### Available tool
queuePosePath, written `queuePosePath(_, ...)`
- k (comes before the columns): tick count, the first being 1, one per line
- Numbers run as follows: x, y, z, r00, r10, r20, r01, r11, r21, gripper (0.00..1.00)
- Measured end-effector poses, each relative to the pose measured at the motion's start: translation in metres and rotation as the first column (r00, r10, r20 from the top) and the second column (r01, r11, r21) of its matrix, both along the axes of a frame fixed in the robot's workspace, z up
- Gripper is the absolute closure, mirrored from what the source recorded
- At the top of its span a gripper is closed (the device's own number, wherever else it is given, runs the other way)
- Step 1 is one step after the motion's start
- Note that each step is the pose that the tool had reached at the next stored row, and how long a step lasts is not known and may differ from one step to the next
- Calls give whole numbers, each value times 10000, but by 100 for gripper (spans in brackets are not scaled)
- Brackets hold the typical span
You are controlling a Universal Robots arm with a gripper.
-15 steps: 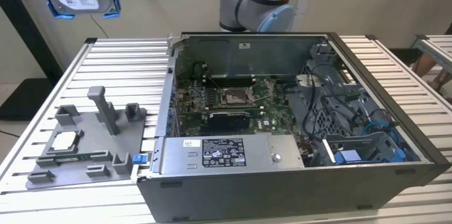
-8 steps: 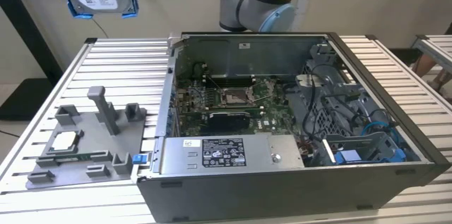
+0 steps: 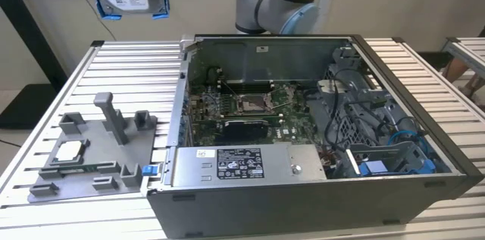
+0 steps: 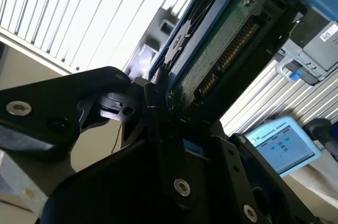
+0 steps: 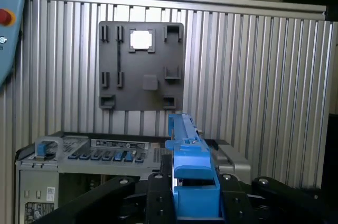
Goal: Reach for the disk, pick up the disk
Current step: 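Pick up the disk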
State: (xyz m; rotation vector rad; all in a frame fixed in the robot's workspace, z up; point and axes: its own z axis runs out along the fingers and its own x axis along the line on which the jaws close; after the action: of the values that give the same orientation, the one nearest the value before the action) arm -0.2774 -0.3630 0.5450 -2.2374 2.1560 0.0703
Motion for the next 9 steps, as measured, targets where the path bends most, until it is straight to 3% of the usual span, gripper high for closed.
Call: queuePosePath(9, 411, 0, 0, 10000, 0, -68, 0, 10000, 0, 100)
